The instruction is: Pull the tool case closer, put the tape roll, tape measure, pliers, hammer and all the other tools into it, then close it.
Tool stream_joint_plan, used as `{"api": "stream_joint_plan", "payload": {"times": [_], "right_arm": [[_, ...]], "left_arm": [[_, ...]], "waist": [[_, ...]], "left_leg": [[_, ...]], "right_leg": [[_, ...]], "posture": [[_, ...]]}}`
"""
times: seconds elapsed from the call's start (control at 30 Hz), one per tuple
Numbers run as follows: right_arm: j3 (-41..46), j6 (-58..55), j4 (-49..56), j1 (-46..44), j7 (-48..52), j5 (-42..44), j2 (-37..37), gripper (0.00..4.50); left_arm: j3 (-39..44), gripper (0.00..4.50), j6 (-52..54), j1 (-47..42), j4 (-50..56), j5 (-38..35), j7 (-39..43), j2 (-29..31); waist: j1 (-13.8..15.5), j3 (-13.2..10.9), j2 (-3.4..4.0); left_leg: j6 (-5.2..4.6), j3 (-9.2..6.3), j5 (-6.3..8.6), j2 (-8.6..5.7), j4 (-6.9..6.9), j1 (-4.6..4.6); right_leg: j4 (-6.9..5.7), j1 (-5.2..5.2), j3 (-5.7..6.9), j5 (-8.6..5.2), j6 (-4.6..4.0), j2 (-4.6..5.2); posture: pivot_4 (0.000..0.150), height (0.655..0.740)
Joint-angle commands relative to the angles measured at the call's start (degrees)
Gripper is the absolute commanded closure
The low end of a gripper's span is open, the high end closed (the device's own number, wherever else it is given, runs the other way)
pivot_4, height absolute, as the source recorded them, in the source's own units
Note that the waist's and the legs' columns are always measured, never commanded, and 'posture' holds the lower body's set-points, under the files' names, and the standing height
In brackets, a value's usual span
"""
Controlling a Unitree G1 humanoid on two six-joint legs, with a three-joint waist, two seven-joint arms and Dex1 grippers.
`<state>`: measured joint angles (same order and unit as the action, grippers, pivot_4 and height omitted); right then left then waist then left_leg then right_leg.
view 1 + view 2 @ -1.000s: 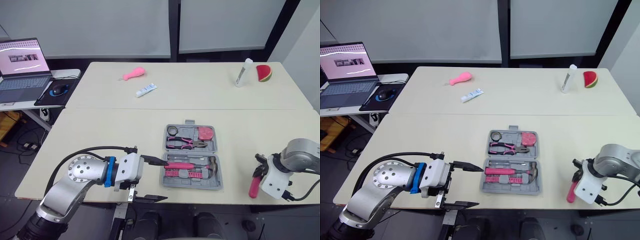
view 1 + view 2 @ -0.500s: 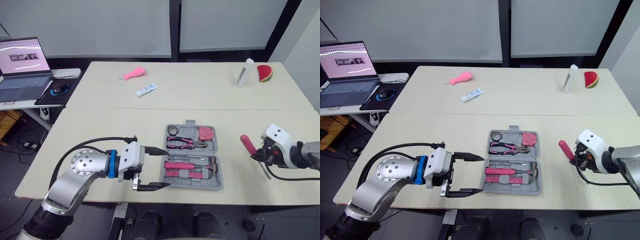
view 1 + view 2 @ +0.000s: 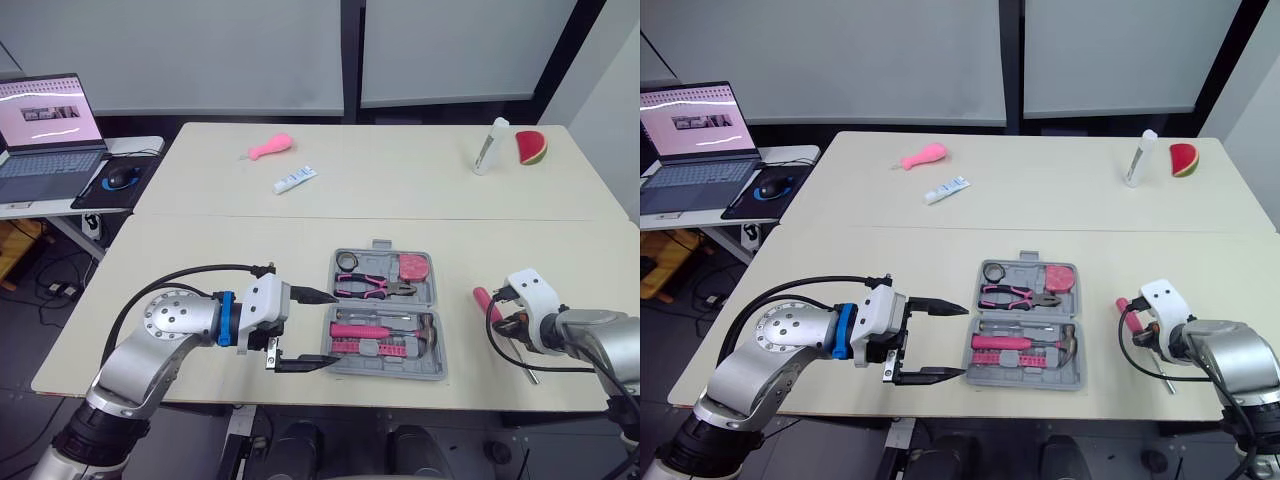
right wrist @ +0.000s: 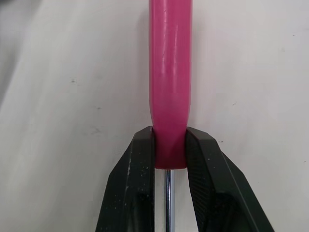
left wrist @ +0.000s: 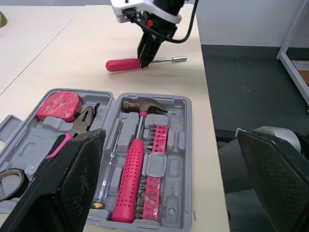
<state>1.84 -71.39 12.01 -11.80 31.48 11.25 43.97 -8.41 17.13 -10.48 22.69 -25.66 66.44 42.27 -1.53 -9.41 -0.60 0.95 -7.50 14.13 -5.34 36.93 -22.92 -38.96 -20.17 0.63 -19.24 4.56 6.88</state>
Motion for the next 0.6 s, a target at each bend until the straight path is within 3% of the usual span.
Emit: {"api": "stream_joint_plan", "payload": {"times": [0.03, 0.27, 0.4, 0.6], "right_arm": [[0.29, 2.76, 0.35, -0.15, -0.31, 0.06, 0.03, 2.77], [2.87, 6.20, 5.35, 1.80, 3.32, 2.88, 3.62, 1.35], [9.31, 13.21, 9.49, 8.24, 10.18, 5.27, 9.87, 0.12], [28.68, 19.95, 11.92, 17.89, 20.40, 13.70, 9.24, 0.05]], "left_arm": [[0.97, 0.00, -0.13, 0.28, 1.77, -0.46, -0.02, 0.52], [1.53, 0.00, -0.83, 0.21, 1.42, -0.89, 0.37, 0.48], [3.58, 0.00, -1.45, -0.27, 0.45, -3.26, 1.79, 0.28], [6.84, 0.00, -0.29, -3.66, -1.67, -7.26, 2.93, -0.40]], "waist": [[-0.01, 0.00, 0.00], [0.00, 0.00, 0.01], [0.20, -0.01, -0.01], [0.32, -0.03, -0.06]], "left_leg": [[0.00, 0.00, 0.00, 0.00, 0.00, 0.00], [0.00, -0.01, 0.00, 0.01, -0.01, 0.00], [-0.01, -0.02, 0.01, -0.01, 0.01, -0.02], [-0.02, -0.02, 0.01, 0.04, 0.01, 0.04]], "right_leg": [[0.00, 0.00, 0.00, 0.00, 0.00, 0.00], [0.00, 0.00, 0.00, 0.00, 0.00, -0.01], [0.02, 0.03, 0.04, -0.01, 0.01, 0.01], [0.02, 0.13, 0.09, -0.01, 0.02, -0.05]], "posture": [[0.150, 0.7400], [0.150, 0.7400], [0.150, 0.7400], [0.150, 0.7400]]}}
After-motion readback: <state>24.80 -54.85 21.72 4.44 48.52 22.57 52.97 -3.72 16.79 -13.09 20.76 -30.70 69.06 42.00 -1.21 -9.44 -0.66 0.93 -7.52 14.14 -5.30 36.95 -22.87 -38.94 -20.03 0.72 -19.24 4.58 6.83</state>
